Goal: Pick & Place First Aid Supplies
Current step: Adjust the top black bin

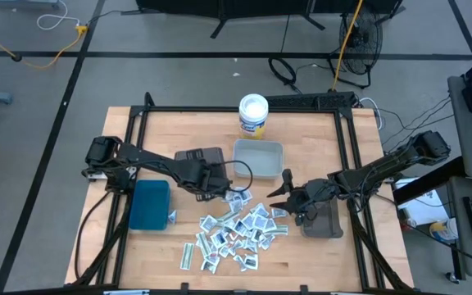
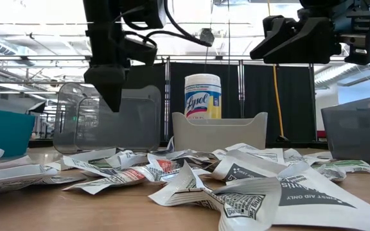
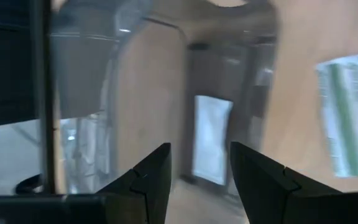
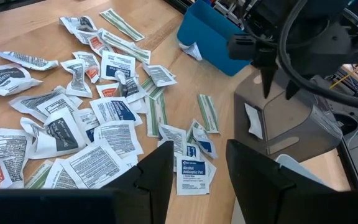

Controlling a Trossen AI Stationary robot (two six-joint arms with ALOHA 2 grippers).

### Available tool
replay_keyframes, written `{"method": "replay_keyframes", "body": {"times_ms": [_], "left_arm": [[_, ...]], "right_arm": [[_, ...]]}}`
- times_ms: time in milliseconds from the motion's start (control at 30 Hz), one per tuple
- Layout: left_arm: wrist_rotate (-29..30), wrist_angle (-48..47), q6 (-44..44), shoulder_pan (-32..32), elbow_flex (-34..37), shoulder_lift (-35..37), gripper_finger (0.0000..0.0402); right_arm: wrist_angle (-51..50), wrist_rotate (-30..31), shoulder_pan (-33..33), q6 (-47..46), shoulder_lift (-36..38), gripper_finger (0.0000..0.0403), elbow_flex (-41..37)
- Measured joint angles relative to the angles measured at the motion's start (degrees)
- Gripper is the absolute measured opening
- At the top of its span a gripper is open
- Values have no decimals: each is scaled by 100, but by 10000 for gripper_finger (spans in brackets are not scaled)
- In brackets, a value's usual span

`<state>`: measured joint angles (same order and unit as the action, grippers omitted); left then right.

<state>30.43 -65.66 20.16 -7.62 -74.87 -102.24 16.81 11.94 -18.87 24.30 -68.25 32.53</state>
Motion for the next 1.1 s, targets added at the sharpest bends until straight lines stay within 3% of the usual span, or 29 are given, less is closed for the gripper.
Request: {"method": "replay_keyframes", "body": {"times_ms": [267,400,867,1000,1100], "left_arm": [[1323,-414,464,-37,-5,101,170],[1552,-513,570,-39,-2,289,170],[1332,-394,28,215,-2,868,170],[1243,-126,-333,659,0,861,170],[718,449,-877,1134,0,861,170]], "right_arm": [[-2,0,1,-1,0,141,0],[-33,0,0,-1,0,141,0],[-43,-2,2,-53,0,141,0],[-41,-2,0,-57,0,141,0],[-39,-2,1,-107,0,141,0]]}}
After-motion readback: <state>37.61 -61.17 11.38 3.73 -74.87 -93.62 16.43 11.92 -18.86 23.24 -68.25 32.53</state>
